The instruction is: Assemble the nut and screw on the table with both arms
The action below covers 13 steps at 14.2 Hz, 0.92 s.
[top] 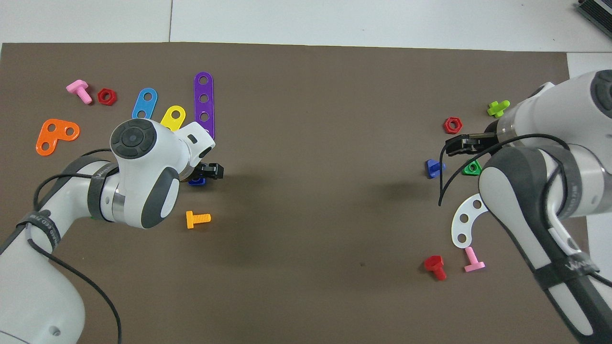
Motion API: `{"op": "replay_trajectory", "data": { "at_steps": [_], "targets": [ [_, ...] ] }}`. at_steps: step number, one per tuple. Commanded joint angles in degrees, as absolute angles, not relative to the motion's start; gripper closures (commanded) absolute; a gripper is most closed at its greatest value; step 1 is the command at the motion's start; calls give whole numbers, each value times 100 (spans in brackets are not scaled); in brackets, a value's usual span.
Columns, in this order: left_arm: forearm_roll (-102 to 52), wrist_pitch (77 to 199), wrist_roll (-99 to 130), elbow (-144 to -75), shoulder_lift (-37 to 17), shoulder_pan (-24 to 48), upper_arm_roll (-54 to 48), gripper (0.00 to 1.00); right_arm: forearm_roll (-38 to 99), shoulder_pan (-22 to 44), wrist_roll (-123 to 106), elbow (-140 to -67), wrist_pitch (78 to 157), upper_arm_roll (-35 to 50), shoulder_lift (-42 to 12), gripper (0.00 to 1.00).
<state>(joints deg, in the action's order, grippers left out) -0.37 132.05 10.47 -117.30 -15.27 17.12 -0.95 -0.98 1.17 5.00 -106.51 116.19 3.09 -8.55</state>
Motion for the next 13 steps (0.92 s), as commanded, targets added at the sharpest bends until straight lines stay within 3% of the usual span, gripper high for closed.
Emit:
{"op": "replay_trajectory", "data": {
  "at_steps": [1, 6, 8, 13],
  "targets": [
    [-18, 13157, 993, -11769, -1459, 1758, -9, 11, 44, 70, 89, -10705, 12013, 343, -1133, 1],
    [-18, 13315, 958, -11795, -1512, 1644, -9, 13, 44, 167, 26, -11205, 13032, 352, -1415, 6],
    [-18, 13543, 949, -11891, -1582, 1644, -9, 19, 44, 254, 61, -11477, 13393, 352, -1441, 11],
    [-18, 13544, 826, -11962, -1582, 1582, -9, 38, 35, 264, 35, -11777, 13465, 352, -1371, 17]
  ]
}}
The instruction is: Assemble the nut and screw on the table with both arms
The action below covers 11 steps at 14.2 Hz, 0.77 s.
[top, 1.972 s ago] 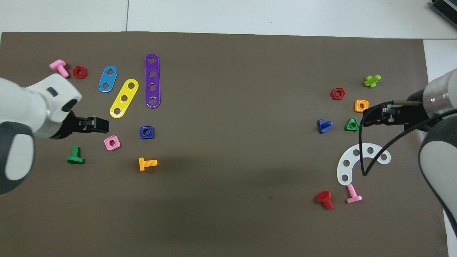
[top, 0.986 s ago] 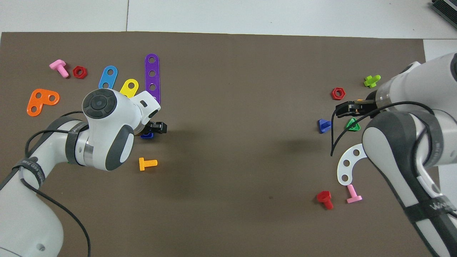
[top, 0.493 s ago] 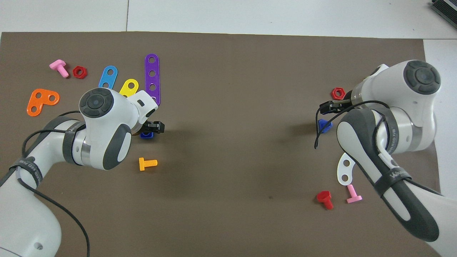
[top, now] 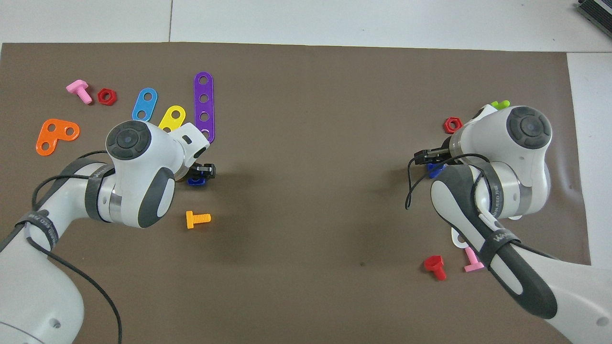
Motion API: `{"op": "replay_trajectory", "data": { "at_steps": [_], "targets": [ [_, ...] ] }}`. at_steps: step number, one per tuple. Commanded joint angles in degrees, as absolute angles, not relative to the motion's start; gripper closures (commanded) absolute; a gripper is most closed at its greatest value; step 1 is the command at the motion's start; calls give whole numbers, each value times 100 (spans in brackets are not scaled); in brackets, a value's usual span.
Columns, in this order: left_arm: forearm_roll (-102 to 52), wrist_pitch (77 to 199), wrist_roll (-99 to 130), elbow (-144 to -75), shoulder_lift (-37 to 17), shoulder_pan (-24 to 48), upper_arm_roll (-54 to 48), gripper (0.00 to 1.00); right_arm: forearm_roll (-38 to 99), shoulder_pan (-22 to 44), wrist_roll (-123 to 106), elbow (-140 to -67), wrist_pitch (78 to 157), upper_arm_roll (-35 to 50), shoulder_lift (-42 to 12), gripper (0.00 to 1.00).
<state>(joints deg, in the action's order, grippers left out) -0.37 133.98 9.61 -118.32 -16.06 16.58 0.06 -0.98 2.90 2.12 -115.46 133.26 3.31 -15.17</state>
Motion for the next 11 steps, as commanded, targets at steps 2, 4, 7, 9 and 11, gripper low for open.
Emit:
{"op": "replay_trajectory", "data": {
  "at_steps": [2, 4, 7, 9, 11],
  "targets": [
    [-18, 13492, 826, -11979, -1573, 1582, -9, 60, 35, 272, 53, -11874, 13465, 343, -1327, 25],
    [-18, 13395, 835, -11945, -1573, 1582, -9, 100, 35, 272, 61, -11944, 13456, 343, -1301, 34],
    [-87, 12625, 905, -11402, -1591, 1565, -9, 100, -17, 272, 35, -11944, 13439, 343, -1292, 58],
    [-245, 11904, 940, -10822, -1600, 1538, -9, 100, -44, 272, -43, -11936, 13421, 343, -1266, 92],
    [-465, 11332, 967, -10408, -1565, 1503, 9, 100, -53, 229, -245, -11918, 13395, 343, -1205, 100]
  ]
}}
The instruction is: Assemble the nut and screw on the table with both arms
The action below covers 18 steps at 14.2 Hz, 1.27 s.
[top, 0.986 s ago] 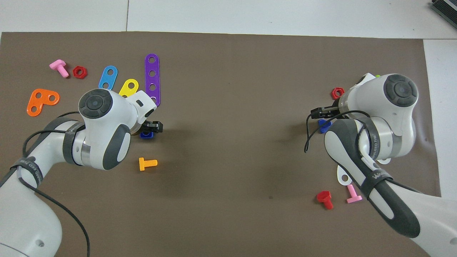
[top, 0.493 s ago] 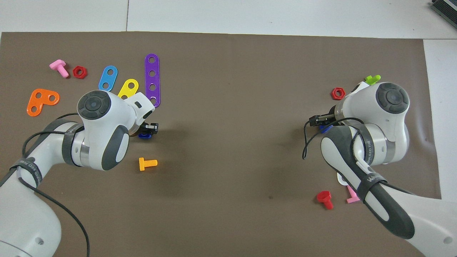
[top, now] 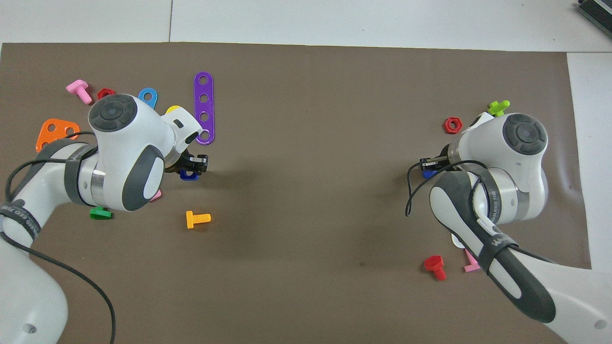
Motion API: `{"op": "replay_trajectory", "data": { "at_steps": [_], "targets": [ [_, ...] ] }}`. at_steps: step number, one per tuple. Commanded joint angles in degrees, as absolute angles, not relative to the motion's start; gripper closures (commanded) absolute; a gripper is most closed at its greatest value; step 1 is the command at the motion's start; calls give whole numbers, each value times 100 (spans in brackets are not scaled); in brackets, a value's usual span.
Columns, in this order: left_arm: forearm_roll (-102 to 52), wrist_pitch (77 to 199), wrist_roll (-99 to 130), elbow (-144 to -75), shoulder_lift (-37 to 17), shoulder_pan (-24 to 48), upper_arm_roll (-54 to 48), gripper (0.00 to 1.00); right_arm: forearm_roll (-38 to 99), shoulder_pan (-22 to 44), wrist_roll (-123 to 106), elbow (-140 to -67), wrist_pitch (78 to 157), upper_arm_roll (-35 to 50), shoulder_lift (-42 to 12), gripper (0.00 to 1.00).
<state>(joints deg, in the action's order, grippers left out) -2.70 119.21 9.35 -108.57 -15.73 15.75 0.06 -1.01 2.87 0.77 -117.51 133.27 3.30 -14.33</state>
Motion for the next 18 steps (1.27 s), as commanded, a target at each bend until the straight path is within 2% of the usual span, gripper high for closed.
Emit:
{"op": "replay_trajectory", "data": {
  "at_steps": [1, 3, 10, 13, 18],
  "targets": [
    [-527, 11094, 984, -10241, -1538, 1503, 17, 100, -44, 255, -203, -11874, 13360, 343, -1169, 100],
    [-676, 10864, 1238, -10082, -1521, 1520, 18, 100, -44, 307, 234, -11848, 13359, 421, -1143, 100],
    [-984, 10995, 2758, -9774, -1564, 1959, -35, 100, -79, 2080, 2958, -11585, 13438, 413, -1291, 100],
    [-1011, 11301, 2979, -9773, -1591, 2162, -26, 100, -140, 2608, 3549, -11514, 13421, 413, -1310, 100],
    [-1002, 11680, 3277, -9826, -1600, 2382, -18, 100, -334, 3110, 4261, -11514, 13465, 422, -1476, 100]
  ]
}}
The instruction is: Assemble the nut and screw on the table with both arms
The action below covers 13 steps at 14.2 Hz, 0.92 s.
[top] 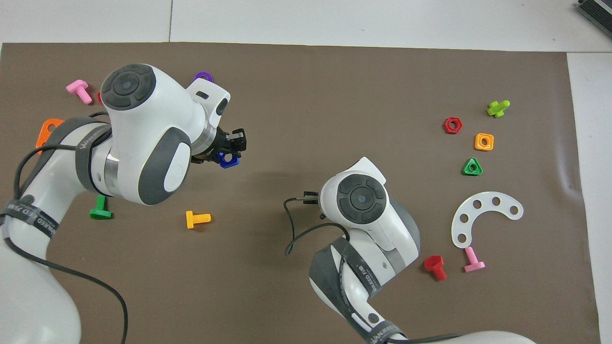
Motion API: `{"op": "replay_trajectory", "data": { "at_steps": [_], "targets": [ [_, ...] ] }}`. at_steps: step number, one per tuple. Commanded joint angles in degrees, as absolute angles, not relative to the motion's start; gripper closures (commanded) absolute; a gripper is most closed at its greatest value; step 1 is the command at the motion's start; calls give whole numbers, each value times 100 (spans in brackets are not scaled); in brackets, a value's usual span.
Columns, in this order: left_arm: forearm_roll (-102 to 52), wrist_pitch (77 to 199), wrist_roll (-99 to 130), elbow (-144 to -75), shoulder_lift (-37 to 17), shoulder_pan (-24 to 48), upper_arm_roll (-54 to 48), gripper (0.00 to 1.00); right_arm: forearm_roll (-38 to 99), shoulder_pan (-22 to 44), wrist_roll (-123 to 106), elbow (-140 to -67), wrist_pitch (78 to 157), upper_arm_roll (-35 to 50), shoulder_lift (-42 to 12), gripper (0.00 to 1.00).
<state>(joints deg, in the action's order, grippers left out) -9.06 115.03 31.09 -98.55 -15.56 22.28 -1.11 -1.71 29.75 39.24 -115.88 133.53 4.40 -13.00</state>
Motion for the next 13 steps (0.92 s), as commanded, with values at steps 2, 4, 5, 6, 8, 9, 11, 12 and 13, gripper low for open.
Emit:
{"op": "replay_trajectory", "data": {
  "at_steps": [2, 4, 5, 6, 8, 9, 11, 12, 13],
  "targets": [
    [-993, 11716, 3340, -9826, -1608, 2495, -18, 100, -412, 3199, 4412, -11540, 13526, 422, -1556, 100],
    [-993, 11882, 3497, -9826, -1626, 2514, -26, 100, -413, 3191, 4412, -11540, 13535, 422, -1556, 91],
    [-993, 11944, 3594, -9809, -1652, 2557, -26, 100, -413, 3182, 4421, -11549, 13509, 422, -1556, 52],
    [-1002, 11970, 3638, -9800, -1687, 2601, -26, 100, -413, 3182, 4464, -11549, 13500, 422, -1538, 28],
    [-1019, 12154, 3814, -9800, -1740, 2663, -35, 100, -413, 3120, 4482, -11549, 13430, 422, -1407, 21],
    [-1054, 12199, 3884, -9782, -1836, 2689, -35, 100, -413, 3103, 4482, -11558, 13351, 387, -1293, 14],
    [-1081, 12234, 4121, -9756, -2003, 2987, -18, 100, -413, 2885, 4456, -11566, 13123, 352, -977, 12],
    [-1081, 12260, 4200, -9747, -2074, 3058, -26, 100, -413, 2718, 4386, -11566, 12939, 360, -775, 8],
    [-1090, 12261, 4253, -9747, -2135, 3163, -26, 100, -413, 2577, 4307, -11566, 12746, 360, -591, 6]
  ]
}}
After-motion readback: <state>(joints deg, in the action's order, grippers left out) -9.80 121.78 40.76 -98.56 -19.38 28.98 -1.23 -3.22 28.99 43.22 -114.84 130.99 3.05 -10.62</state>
